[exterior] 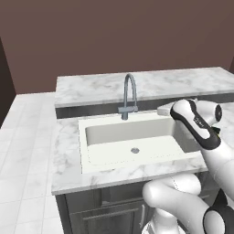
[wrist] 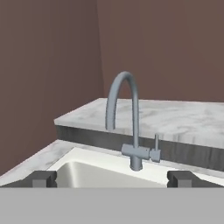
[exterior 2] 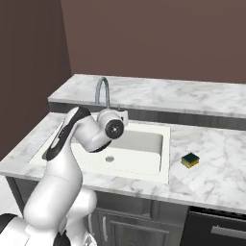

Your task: Soak the sponge with water for a few seconds and then drop it inside the sink.

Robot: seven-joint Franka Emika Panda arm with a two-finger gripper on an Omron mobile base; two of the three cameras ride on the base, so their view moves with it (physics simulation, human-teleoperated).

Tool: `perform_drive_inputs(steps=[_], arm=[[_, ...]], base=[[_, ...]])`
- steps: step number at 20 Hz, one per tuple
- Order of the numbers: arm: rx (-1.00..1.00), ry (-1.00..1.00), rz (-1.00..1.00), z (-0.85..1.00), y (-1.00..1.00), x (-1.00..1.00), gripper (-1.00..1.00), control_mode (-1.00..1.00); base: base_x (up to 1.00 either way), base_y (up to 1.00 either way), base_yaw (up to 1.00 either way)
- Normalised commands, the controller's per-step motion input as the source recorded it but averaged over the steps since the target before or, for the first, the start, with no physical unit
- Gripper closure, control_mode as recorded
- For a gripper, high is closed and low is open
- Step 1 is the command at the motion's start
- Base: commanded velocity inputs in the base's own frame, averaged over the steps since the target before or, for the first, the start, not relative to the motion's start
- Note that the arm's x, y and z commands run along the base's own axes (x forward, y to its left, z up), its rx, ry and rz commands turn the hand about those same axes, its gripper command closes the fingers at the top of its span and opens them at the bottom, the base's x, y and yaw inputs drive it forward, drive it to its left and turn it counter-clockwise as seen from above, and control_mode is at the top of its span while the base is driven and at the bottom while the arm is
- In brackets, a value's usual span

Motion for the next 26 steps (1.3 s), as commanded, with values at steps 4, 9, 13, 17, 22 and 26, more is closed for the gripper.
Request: perform_drive_inputs(steps=[4,9,13,17,22,26], arm=[[0.00,-0.09,0.00,-0.16,0.00,0.02,-1.00,-1.00],[0.00,-0.14,0.00,-0.17,0.01,0.00,-1.00,-1.00],[0.00,-0.16,0.00,-0.04,0.07,0.00,-1.00,-1.00],[0.00,-0.06,0.02,0.00,0.04,0.00,-1.00,-1.00],[0.00,0.00,0.02,0.09,0.00,0.00,-1.00,-1.00],[0.00,0.00,0.03,0.01,0.00,0.04,-1.00,-1.00]], base=[[0.00,0.00,0.00],[0.00,0.00,0.00],[0.00,0.00,0.00],[0.00,0.00,0.00],[0.00,0.00,0.00],[0.00,0.00,0.00]])
